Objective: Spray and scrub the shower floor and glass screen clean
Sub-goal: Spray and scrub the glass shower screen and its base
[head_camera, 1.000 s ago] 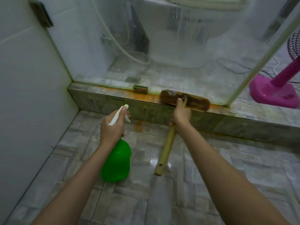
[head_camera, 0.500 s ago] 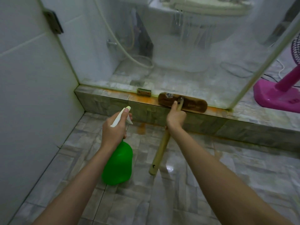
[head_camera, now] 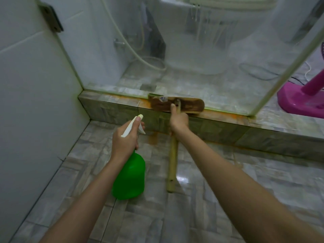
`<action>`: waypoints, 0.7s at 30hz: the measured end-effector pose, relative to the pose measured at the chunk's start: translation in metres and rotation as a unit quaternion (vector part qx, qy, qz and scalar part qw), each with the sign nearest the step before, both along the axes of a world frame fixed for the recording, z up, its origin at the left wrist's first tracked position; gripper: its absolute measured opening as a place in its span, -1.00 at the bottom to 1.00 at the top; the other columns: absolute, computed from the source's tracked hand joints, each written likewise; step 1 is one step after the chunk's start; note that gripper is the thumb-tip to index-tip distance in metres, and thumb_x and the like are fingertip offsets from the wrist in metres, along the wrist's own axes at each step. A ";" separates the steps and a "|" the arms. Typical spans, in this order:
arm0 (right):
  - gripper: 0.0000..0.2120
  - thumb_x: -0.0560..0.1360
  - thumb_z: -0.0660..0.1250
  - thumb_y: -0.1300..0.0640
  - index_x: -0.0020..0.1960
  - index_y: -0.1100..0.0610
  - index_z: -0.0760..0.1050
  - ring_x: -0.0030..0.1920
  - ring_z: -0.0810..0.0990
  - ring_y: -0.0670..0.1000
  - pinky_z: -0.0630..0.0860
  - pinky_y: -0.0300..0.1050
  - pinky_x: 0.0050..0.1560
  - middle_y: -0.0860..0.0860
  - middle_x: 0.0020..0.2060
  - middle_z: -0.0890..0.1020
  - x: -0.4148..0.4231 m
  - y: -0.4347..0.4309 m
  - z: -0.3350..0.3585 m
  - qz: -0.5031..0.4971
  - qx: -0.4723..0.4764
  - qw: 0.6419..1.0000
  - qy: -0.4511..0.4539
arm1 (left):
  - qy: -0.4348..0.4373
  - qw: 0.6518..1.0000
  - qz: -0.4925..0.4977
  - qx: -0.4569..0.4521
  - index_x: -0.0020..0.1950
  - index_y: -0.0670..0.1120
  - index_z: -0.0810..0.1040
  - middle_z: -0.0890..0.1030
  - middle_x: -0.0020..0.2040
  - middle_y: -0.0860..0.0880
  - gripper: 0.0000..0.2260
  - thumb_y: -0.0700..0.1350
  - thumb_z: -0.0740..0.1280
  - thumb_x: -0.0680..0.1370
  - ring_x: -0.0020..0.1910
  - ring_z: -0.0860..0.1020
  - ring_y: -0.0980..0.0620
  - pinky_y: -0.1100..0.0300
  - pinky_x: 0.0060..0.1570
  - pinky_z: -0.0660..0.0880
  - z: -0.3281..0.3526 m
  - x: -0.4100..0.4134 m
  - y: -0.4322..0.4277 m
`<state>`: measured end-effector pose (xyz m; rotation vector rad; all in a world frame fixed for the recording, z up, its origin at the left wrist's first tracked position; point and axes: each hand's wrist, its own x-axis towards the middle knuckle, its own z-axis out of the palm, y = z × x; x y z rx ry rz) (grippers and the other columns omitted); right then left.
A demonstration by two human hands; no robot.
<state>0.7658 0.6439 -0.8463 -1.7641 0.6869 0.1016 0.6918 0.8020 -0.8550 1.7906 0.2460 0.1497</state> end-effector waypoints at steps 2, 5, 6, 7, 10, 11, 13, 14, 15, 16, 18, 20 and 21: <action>-0.36 0.57 0.13 -0.27 0.17 0.33 0.49 0.00 0.61 0.27 0.55 0.21 0.09 0.20 -0.06 0.57 -0.011 -0.043 -0.001 -0.032 -0.029 0.999 0.015 | -0.002 1.000 -0.001 -0.007 -0.02 0.09 0.69 0.70 -0.09 -0.26 -0.76 0.11 0.26 0.67 -0.58 0.41 0.17 0.31 -0.53 0.39 -0.001 -0.001 0.003; -0.35 0.58 0.14 -0.25 0.20 0.36 0.47 -0.02 0.60 0.25 0.57 0.19 0.04 0.18 -0.07 0.53 -0.024 -0.080 -0.003 -0.107 -0.030 0.994 0.013 | -0.005 1.000 -0.002 -0.007 -0.11 0.21 0.63 0.68 -0.06 -0.32 -0.79 0.11 0.26 0.66 -0.58 0.41 0.15 0.31 -0.53 0.39 -0.003 -0.003 0.007; -0.36 0.58 0.15 -0.23 0.19 0.38 0.46 -0.02 0.60 0.23 0.56 0.16 0.01 0.17 -0.07 0.52 -0.021 -0.074 -0.005 -0.114 -0.023 0.993 -0.002 | -0.006 1.000 0.000 -0.009 -0.12 0.21 0.63 0.68 -0.06 -0.32 -0.79 0.11 0.26 0.66 -0.58 0.41 0.15 0.31 -0.53 0.39 -0.003 -0.003 0.007; -0.40 0.59 0.15 -0.21 0.12 0.39 0.45 -0.05 0.59 0.18 0.54 0.09 -0.05 0.16 -0.09 0.52 -0.016 -0.059 -0.006 -0.109 -0.022 0.994 -0.008 | -0.005 1.000 0.002 -0.011 -0.13 0.19 0.63 0.68 -0.07 -0.32 -0.78 0.10 0.27 0.66 -0.59 0.41 0.14 0.31 -0.54 0.39 -0.003 -0.003 0.007; -0.54 0.62 0.13 -0.17 -0.08 0.26 0.39 -0.29 0.49 0.07 0.37 -0.08 -0.27 0.06 -0.29 0.50 -0.003 -0.007 -0.005 -0.067 -0.019 0.997 -0.019 | -0.003 1.000 0.001 -0.010 -0.12 0.09 0.68 0.68 -0.11 -0.32 -0.74 0.11 0.28 0.66 -0.60 0.41 0.13 0.30 -0.54 0.39 -0.002 0.000 0.005; -0.52 0.62 0.12 -0.18 -0.13 0.26 0.40 -0.35 0.46 0.05 0.33 -0.09 -0.33 0.05 -0.34 0.48 -0.002 -0.003 -0.006 -0.056 -0.020 0.998 -0.022 | -0.004 1.000 0.001 -0.009 -0.11 0.09 0.68 0.69 -0.11 -0.31 -0.75 0.11 0.28 0.66 -0.60 0.41 0.13 0.30 -0.53 0.39 -0.003 0.001 0.006; -0.47 0.61 0.12 -0.20 -0.18 0.26 0.44 -0.33 0.49 0.08 0.35 -0.08 -0.35 0.09 -0.32 0.51 -0.008 -0.019 -0.004 -0.039 -0.045 0.998 -0.019 | -0.005 1.000 0.003 -0.011 -0.09 0.12 0.67 0.70 -0.09 -0.28 -0.77 0.11 0.28 0.66 -0.59 0.42 0.15 0.31 -0.53 0.39 -0.003 0.002 0.005; -0.45 0.60 0.12 -0.22 -0.15 0.28 0.47 -0.27 0.52 0.12 0.41 -0.06 -0.28 0.12 -0.26 0.54 -0.012 -0.036 -0.006 -0.045 -0.053 0.997 -0.017 | -0.006 1.000 0.005 -0.012 -0.08 0.11 0.68 0.71 -0.08 -0.26 -0.77 0.10 0.27 0.66 -0.59 0.41 0.16 0.32 -0.53 0.39 -0.003 0.003 0.005; -0.43 0.60 0.13 -0.22 -0.09 0.32 0.50 -0.21 0.55 0.16 0.46 0.00 -0.22 0.15 -0.22 0.55 -0.016 -0.053 -0.008 -0.059 -0.059 0.996 -0.013 | -0.007 1.000 0.008 -0.012 -0.07 0.08 0.69 0.71 -0.08 -0.24 -0.75 0.09 0.27 0.67 -0.59 0.41 0.17 0.33 -0.54 0.38 -0.004 0.004 0.005; -0.40 0.60 0.13 -0.23 -0.02 0.35 0.52 -0.19 0.55 0.17 0.47 0.05 -0.16 0.17 -0.21 0.55 -0.022 -0.067 -0.008 -0.079 -0.067 0.995 -0.010 | -0.006 1.000 0.010 -0.012 -0.06 0.05 0.69 0.72 -0.08 -0.22 -0.74 0.08 0.27 0.67 -0.59 0.42 0.17 0.33 -0.54 0.38 -0.004 0.004 0.005; -0.39 0.60 0.12 -0.21 0.09 0.38 0.51 -0.17 0.53 0.18 0.41 0.01 -0.17 0.17 -0.19 0.55 -0.025 -0.080 -0.009 -0.105 -0.077 0.992 0.003 | -0.004 1.000 0.013 -0.018 -0.06 0.08 0.68 0.73 -0.07 -0.17 -0.77 0.08 0.27 0.67 -0.59 0.42 0.17 0.33 -0.54 0.39 -0.003 0.004 0.005; -0.42 0.62 0.11 -0.19 0.16 0.36 0.49 -0.07 0.55 0.21 0.35 -0.07 -0.19 0.21 -0.04 0.58 -0.016 -0.059 -0.004 -0.087 -0.065 0.994 0.002 | -0.002 1.000 0.012 -0.017 -0.07 0.10 0.68 0.73 -0.08 -0.17 -0.77 0.08 0.27 0.67 -0.59 0.42 0.17 0.32 -0.54 0.39 -0.003 0.004 0.005; -0.45 0.62 0.12 -0.18 0.15 0.34 0.48 -0.05 0.56 0.21 0.35 -0.08 -0.21 0.21 0.01 0.58 -0.010 -0.041 -0.003 -0.066 -0.055 0.996 0.007 | 0.000 1.000 0.010 -0.011 -0.09 0.09 0.68 0.72 -0.10 -0.21 -0.76 0.09 0.27 0.67 -0.59 0.42 0.17 0.31 -0.53 0.39 -0.003 0.003 0.004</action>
